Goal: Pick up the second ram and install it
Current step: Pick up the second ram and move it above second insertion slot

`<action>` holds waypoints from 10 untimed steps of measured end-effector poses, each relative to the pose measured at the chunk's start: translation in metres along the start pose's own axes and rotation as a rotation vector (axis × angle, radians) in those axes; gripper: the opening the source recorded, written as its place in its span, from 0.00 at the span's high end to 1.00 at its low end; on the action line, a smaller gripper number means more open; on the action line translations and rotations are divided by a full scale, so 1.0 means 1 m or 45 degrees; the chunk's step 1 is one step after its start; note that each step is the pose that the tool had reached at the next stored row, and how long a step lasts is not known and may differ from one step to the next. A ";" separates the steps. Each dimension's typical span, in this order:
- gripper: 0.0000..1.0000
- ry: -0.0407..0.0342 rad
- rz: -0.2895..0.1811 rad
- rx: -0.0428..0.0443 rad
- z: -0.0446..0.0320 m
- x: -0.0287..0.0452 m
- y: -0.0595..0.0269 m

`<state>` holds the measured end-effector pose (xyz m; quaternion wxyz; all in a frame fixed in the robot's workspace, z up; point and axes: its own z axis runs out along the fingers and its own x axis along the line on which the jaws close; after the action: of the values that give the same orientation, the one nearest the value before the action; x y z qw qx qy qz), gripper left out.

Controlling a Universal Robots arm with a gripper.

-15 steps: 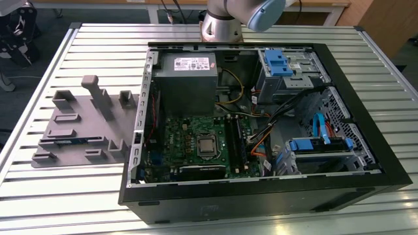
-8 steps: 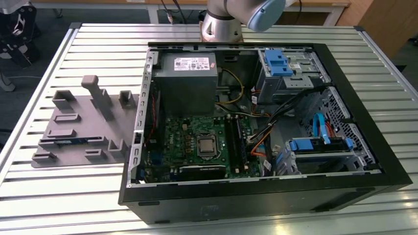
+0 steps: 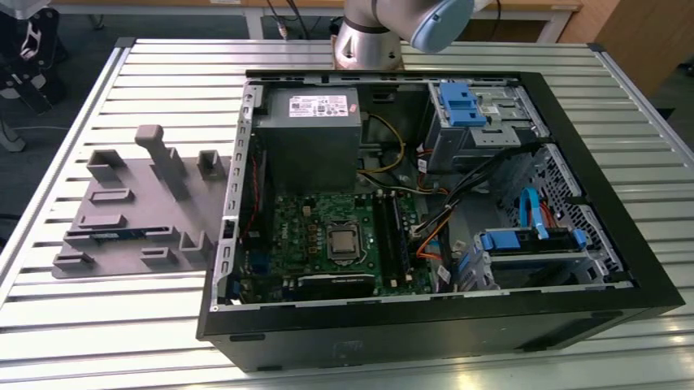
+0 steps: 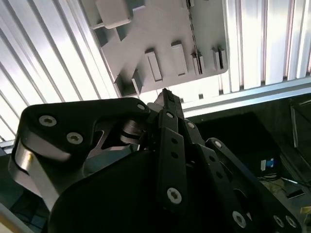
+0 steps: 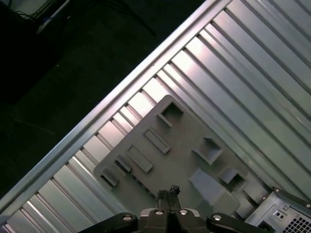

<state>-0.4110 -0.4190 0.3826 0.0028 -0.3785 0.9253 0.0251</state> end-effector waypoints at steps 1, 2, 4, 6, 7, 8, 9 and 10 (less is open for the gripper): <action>0.89 0.0008 -0.019 0.000 0.0001 0.0000 0.0000; 0.89 0.0016 -0.036 -0.001 0.0002 0.0000 0.0000; 0.89 0.0033 -0.073 -0.002 0.0004 0.0000 0.0000; 0.89 0.0051 -0.113 -0.003 0.0005 0.0000 0.0000; 0.89 0.0061 -0.136 -0.003 0.0007 0.0000 0.0000; 0.89 0.0071 -0.158 -0.004 0.0008 0.0000 0.0000; 0.89 0.0080 -0.180 -0.004 0.0009 0.0000 0.0000; 0.89 0.0090 -0.201 -0.005 0.0010 0.0000 -0.0001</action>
<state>-0.4110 -0.4190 0.3816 0.0008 -0.4505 0.8924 0.0252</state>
